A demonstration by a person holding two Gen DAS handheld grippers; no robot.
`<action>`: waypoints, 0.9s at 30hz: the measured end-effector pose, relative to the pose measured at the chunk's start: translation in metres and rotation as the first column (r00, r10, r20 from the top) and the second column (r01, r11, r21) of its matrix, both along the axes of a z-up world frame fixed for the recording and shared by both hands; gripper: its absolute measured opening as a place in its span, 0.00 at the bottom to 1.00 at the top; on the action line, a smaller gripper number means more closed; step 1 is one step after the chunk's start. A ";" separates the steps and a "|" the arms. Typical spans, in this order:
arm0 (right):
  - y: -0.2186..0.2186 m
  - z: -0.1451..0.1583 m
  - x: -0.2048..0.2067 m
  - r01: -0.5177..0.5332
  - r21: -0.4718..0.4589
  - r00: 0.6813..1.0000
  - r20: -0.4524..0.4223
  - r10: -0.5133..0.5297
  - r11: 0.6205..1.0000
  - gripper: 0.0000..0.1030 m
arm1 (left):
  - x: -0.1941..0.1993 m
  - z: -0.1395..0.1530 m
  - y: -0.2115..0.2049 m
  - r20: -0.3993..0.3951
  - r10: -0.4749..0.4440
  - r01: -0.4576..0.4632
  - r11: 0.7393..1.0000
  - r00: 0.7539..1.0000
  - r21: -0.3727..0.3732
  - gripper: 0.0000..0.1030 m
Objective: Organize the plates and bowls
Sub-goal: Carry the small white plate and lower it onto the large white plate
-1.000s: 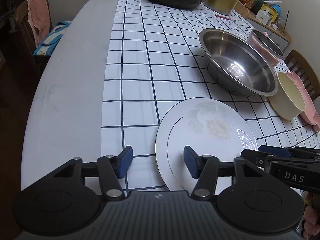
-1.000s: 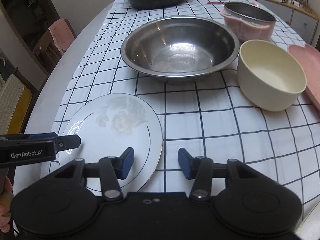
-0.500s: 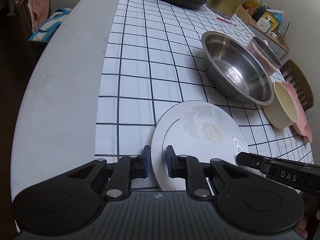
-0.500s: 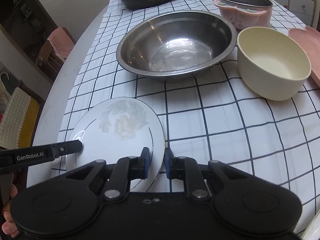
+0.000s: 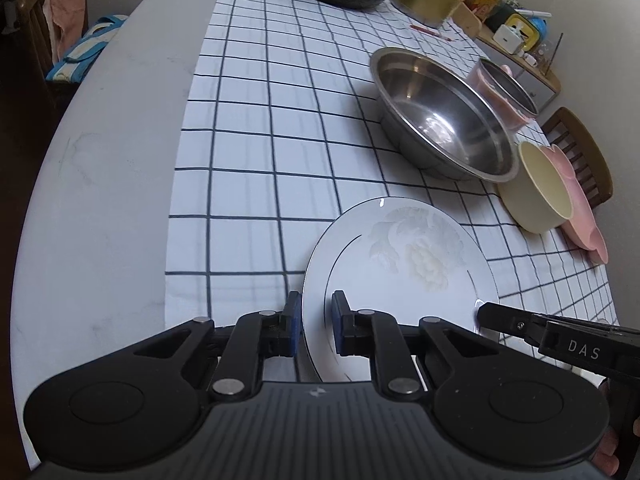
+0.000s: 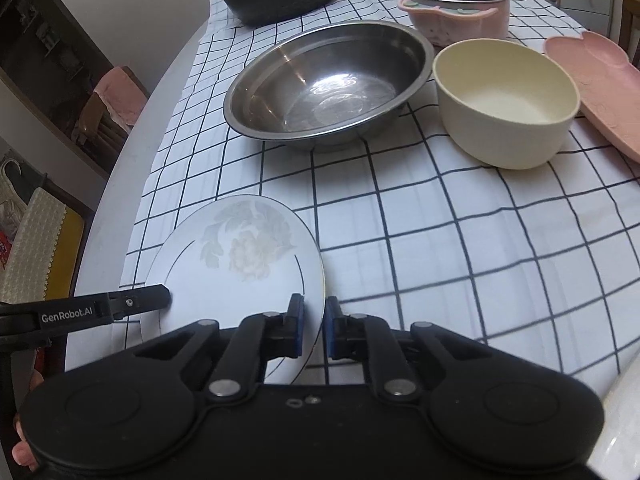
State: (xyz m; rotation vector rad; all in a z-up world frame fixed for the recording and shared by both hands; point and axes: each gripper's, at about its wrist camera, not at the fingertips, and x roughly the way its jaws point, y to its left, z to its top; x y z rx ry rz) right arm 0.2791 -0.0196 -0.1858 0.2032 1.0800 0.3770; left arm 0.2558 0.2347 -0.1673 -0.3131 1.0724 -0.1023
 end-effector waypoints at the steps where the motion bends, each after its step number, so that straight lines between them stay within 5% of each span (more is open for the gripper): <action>1: -0.002 0.002 -0.002 0.004 -0.001 1.000 0.001 -0.004 1.000 0.11 | -0.002 0.001 -0.003 0.003 -0.006 0.006 1.000 1.000 -0.004 0.15; 27: -0.150 0.053 -0.088 0.227 0.013 0.973 0.045 -0.227 0.974 0.10 | -0.048 0.051 -0.156 0.068 -0.272 0.274 0.962 0.960 -0.016 0.15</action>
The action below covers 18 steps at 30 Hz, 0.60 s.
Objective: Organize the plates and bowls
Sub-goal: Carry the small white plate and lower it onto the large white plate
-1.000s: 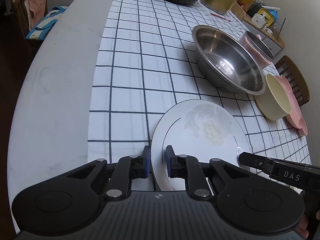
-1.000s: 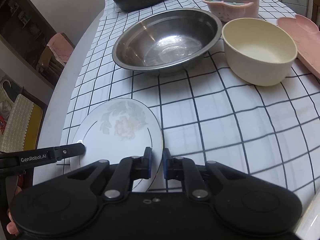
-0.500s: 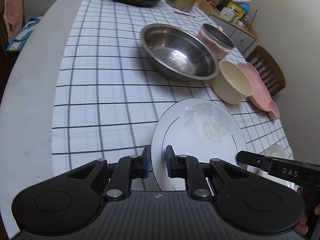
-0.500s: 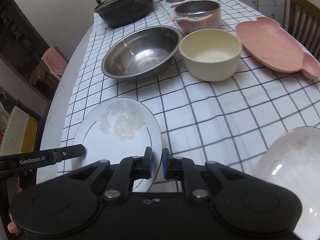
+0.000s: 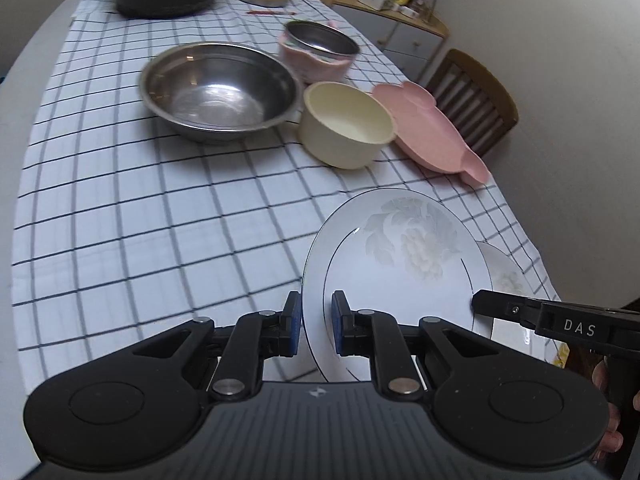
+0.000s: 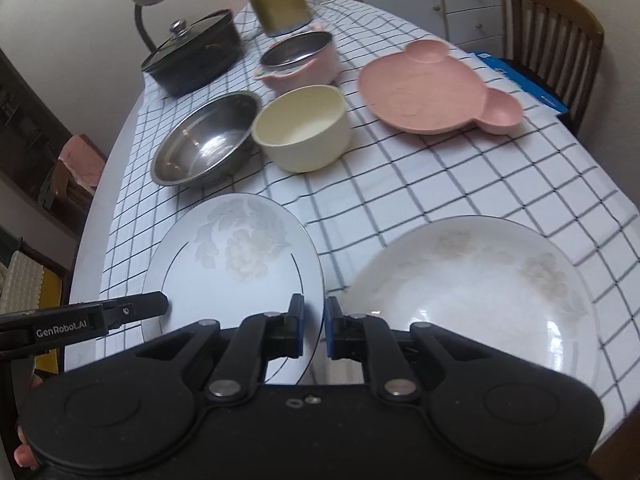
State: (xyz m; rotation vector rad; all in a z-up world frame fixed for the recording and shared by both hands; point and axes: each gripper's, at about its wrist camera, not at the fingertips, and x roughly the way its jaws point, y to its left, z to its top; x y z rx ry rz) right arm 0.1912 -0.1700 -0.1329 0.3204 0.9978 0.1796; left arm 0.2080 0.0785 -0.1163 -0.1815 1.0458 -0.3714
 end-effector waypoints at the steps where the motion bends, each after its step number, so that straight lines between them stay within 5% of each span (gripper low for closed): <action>1: -0.007 0.000 -0.002 0.005 0.000 1.000 -0.001 -0.005 1.000 0.10 | -0.002 0.000 -0.009 -0.002 -0.010 0.010 1.000 1.000 -0.001 0.15; 18: -0.121 -0.026 -0.035 0.092 0.008 0.994 -0.060 -0.092 0.996 0.10 | -0.012 -0.027 -0.128 -0.047 -0.130 0.132 0.990 0.990 0.057 0.15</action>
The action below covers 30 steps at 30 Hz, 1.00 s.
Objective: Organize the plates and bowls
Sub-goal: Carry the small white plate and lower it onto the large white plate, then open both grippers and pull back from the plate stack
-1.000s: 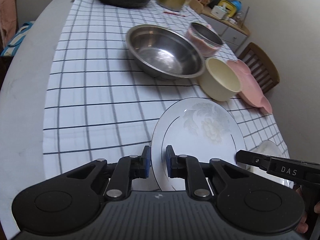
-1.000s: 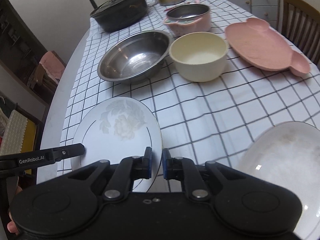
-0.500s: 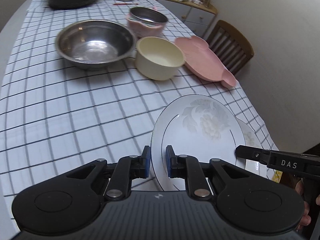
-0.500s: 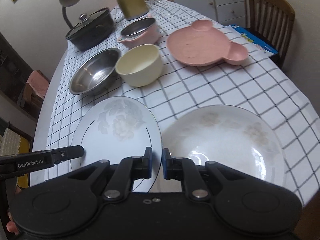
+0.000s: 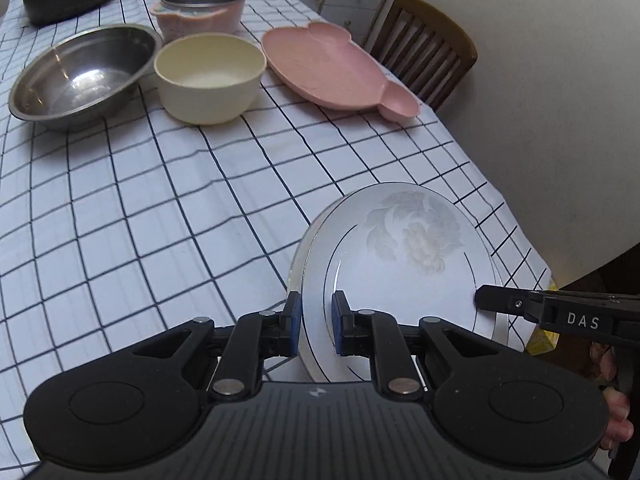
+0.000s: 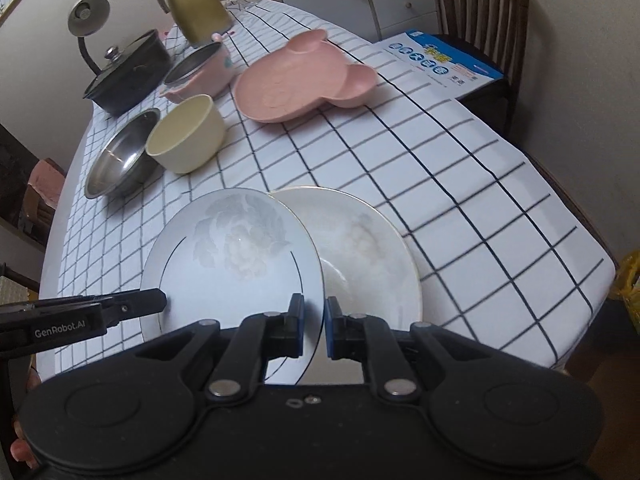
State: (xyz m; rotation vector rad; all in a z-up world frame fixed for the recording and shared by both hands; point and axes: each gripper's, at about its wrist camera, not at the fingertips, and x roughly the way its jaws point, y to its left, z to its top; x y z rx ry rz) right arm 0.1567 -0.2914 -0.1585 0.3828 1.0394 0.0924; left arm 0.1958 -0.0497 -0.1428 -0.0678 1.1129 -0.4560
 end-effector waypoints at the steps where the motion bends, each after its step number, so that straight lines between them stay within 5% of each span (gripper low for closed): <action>1: -0.003 -0.003 -0.001 -0.005 -0.004 1.000 -0.006 0.005 1.000 0.10 | 0.002 -0.004 -0.004 -0.007 0.001 -0.001 1.000 1.000 0.003 0.15; 30: -0.024 -0.027 0.008 0.008 0.002 0.998 -0.070 -0.008 1.000 0.11 | 0.008 -0.025 -0.032 -0.059 -0.016 0.020 0.997 0.998 0.076 0.15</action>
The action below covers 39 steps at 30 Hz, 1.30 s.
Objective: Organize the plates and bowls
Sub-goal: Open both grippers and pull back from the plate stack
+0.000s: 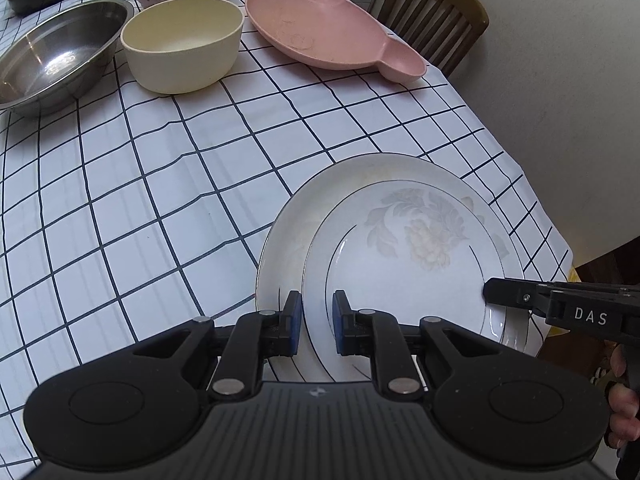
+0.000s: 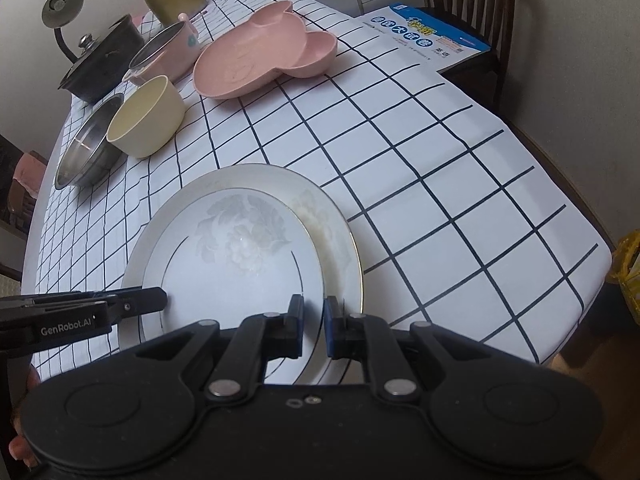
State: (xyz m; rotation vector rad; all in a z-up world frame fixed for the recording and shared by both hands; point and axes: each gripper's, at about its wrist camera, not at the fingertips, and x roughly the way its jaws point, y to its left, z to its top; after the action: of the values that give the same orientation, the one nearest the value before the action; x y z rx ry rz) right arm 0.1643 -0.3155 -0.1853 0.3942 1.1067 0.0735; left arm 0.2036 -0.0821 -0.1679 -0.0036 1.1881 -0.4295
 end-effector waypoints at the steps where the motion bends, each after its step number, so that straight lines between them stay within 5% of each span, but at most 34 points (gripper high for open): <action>1: 0.000 0.000 0.000 0.001 -0.003 1.000 0.000 -0.001 1.000 0.11 | 0.001 0.000 0.000 -0.003 -0.002 0.002 1.000 1.000 0.002 0.15; 11: 0.002 0.008 -0.003 0.011 -0.038 1.000 0.014 -0.010 0.999 0.20 | -0.003 0.009 0.007 0.011 -0.007 0.007 1.000 1.000 0.006 0.15; 25: 0.032 0.054 -0.021 -0.019 -0.118 0.989 0.142 0.036 0.993 0.39 | -0.023 0.056 0.023 0.151 -0.048 0.054 0.998 0.987 -0.030 0.16; 31: 0.053 0.079 -0.032 -0.013 -0.165 0.974 0.222 0.050 0.986 0.54 | -0.032 0.080 0.032 0.240 -0.058 0.073 0.996 0.969 -0.052 0.48; 39: 0.074 0.108 -0.047 0.041 -0.189 0.952 0.305 0.019 0.981 0.74 | -0.042 0.108 0.046 0.332 -0.082 0.108 0.992 0.940 -0.063 0.51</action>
State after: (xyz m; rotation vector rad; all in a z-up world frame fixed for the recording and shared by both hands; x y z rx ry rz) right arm 0.1172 -0.2411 -0.0775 0.2047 0.7965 0.0153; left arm 0.1620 -0.0366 -0.0597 0.0549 0.8430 -0.5402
